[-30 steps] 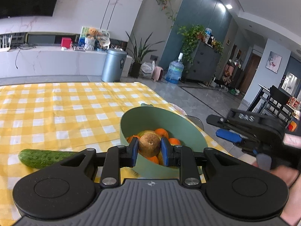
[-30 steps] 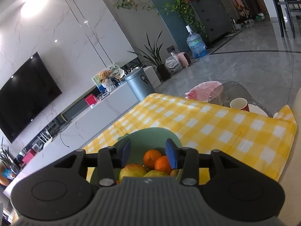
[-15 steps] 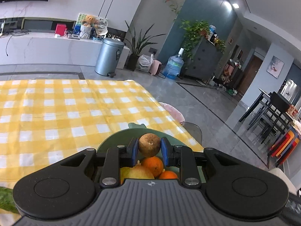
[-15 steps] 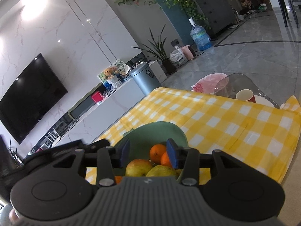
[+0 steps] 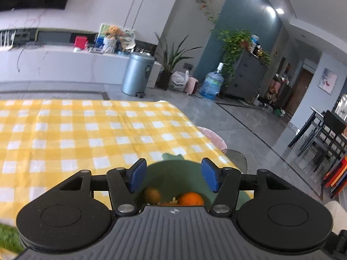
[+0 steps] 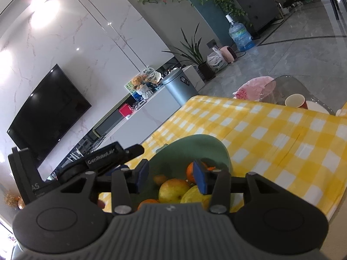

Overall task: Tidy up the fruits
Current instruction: 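Open both tools to drop the kiwis into the green colander, then move both tools back toward the cucumber and red tomato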

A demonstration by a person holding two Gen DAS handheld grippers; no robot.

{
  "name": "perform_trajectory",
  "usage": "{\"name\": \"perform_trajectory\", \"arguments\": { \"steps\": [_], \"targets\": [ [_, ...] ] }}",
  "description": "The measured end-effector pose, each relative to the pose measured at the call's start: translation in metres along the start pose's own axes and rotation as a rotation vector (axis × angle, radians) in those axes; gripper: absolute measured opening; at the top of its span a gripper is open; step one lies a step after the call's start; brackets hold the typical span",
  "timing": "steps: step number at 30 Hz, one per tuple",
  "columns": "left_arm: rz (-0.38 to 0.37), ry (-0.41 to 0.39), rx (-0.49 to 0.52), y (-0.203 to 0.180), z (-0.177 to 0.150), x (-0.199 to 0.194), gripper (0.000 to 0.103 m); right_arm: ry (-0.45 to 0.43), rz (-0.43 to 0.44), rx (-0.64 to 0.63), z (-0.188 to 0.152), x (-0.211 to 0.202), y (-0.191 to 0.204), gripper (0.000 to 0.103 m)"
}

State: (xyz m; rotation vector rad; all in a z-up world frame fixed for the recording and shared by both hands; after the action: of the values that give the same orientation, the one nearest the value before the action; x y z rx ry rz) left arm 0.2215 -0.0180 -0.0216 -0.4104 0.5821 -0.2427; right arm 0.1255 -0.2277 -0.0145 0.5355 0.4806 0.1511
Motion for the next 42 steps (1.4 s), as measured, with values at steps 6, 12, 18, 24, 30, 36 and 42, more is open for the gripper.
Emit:
{"name": "perform_trajectory", "arguments": {
  "steps": [6, 12, 18, 24, 30, 36, 42],
  "targets": [
    [0.010, 0.012, -0.022, 0.008, 0.001, -0.023, 0.067, 0.008, 0.002, -0.010, -0.001, -0.001, 0.002, 0.044],
    [0.051, 0.026, -0.009, 0.010, 0.005, -0.048, 0.067, 0.004, 0.011, -0.029, -0.001, -0.001, 0.003, 0.049],
    [0.095, 0.045, -0.029, 0.020, -0.003, -0.087, 0.067, -0.013, 0.023, -0.076, -0.003, -0.003, 0.011, 0.051],
    [0.135, 0.033, -0.028, 0.029, -0.008, -0.125, 0.068, -0.032, 0.038, -0.096, -0.004, -0.005, 0.016, 0.058],
    [0.164, 0.026, -0.037, 0.037, -0.014, -0.156, 0.069, -0.004, 0.036, -0.087, -0.006, -0.005, 0.020, 0.063],
    [0.203, 0.021, -0.067, 0.054, -0.022, -0.178, 0.069, 0.041, 0.081, -0.049, -0.004, -0.010, 0.035, 0.070],
    [0.240, 0.008, -0.137, 0.090, -0.033, -0.196, 0.070, 0.100, 0.141, -0.131, -0.015, -0.009, 0.075, 0.076]
  ]
}}
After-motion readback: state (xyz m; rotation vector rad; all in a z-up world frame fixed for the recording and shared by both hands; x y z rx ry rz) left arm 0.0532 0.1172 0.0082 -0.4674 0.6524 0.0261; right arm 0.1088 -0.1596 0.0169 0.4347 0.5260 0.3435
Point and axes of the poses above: each gripper's, at about its wrist camera, not at the fingertips, and x roughly the way its jaws point, y to its left, z to its top, the point moved 1 cm from there along x, roughly the way its jaws point, and after that the axes turned 6 degrees about -x, right-handed, at the moved point
